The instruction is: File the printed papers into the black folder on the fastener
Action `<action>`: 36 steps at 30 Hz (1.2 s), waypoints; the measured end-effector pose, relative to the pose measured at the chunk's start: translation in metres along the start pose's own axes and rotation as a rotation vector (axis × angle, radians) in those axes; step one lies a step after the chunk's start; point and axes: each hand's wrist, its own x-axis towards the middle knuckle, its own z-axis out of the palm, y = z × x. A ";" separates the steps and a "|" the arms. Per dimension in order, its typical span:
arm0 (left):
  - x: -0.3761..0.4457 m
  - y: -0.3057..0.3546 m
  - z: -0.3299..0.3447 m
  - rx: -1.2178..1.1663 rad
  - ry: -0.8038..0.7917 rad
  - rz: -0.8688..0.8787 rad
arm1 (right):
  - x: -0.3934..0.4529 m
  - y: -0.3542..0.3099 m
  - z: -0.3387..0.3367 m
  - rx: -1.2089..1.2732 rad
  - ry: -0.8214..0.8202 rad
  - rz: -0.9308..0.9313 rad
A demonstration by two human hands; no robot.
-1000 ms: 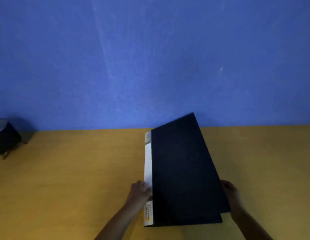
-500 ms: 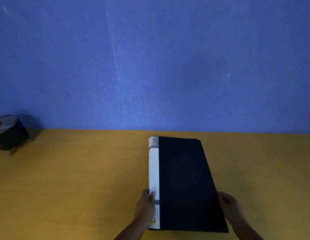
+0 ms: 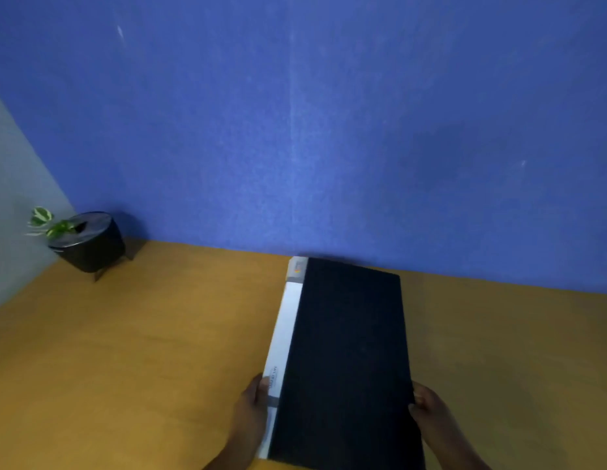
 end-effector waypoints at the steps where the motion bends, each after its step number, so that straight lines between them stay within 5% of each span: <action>1: 0.006 -0.007 -0.012 0.010 0.018 0.012 | -0.002 -0.008 0.011 -0.010 -0.007 -0.022; 6: 0.038 -0.031 -0.065 -0.058 0.043 0.005 | -0.008 -0.055 0.063 -0.003 -0.131 -0.105; 14: 0.086 -0.061 -0.112 0.188 0.078 -0.019 | 0.011 -0.109 0.130 -0.133 -0.281 -0.093; 25: 0.123 -0.045 -0.116 0.345 0.107 -0.056 | 0.036 -0.125 0.149 -0.384 -0.363 -0.210; 30: 0.120 -0.031 -0.106 0.396 0.132 -0.040 | 0.051 -0.113 0.131 -0.526 -0.281 -0.275; 36: 0.096 -0.003 -0.052 0.521 0.154 0.280 | 0.061 -0.076 0.077 -0.532 -0.108 -0.379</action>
